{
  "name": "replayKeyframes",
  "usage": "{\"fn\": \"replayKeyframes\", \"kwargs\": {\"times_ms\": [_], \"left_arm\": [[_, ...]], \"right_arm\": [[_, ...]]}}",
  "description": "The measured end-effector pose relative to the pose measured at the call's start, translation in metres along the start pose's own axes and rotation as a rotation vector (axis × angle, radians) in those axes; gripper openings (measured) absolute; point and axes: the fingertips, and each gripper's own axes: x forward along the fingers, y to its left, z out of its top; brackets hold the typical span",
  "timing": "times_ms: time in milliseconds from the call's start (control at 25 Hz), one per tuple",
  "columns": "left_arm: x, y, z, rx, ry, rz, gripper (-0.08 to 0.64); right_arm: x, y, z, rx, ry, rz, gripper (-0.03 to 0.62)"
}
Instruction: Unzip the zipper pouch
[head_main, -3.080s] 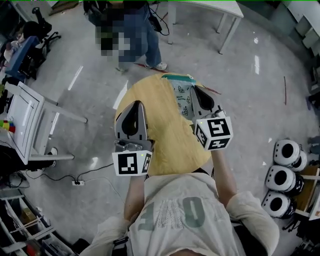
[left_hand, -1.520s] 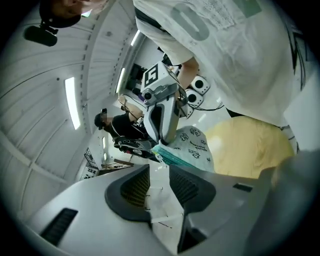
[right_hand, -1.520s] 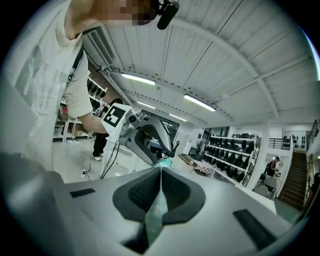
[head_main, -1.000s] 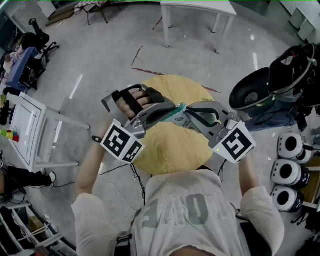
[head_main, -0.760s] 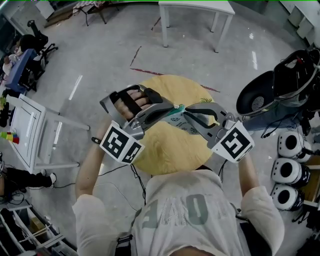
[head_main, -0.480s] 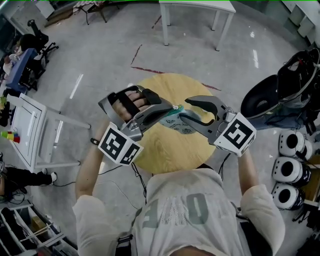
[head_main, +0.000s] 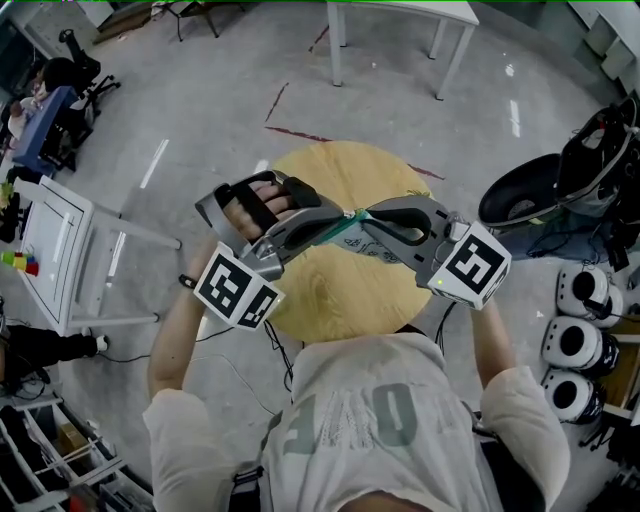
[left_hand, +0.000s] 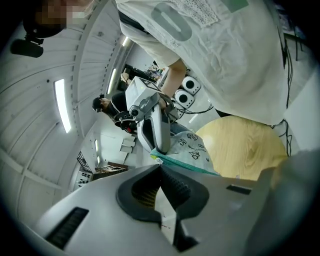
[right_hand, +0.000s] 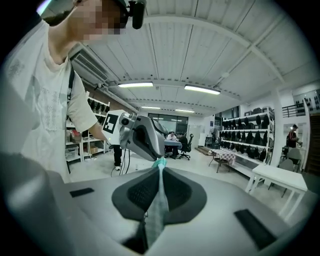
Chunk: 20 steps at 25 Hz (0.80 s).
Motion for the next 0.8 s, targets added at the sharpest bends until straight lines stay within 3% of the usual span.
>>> {"fn": "replayKeyframes", "kwargs": {"times_ms": [280,440,800], "left_arm": [[0.001,-0.012,-0.002,0.001,0.003,-0.04,0.026],[-0.003,-0.031,-0.01,-0.026,0.014,-0.085,0.026],[-0.007,-0.056,-0.012,-0.08,0.027,-0.107,0.026]], "right_arm": [[0.002,0.001,-0.006,0.045,-0.023,-0.021,0.037],[-0.01,-0.009,-0.007,0.13,-0.073,-0.06,0.035],[-0.018,-0.006,-0.014,0.131,-0.048,-0.087,0.035]]}}
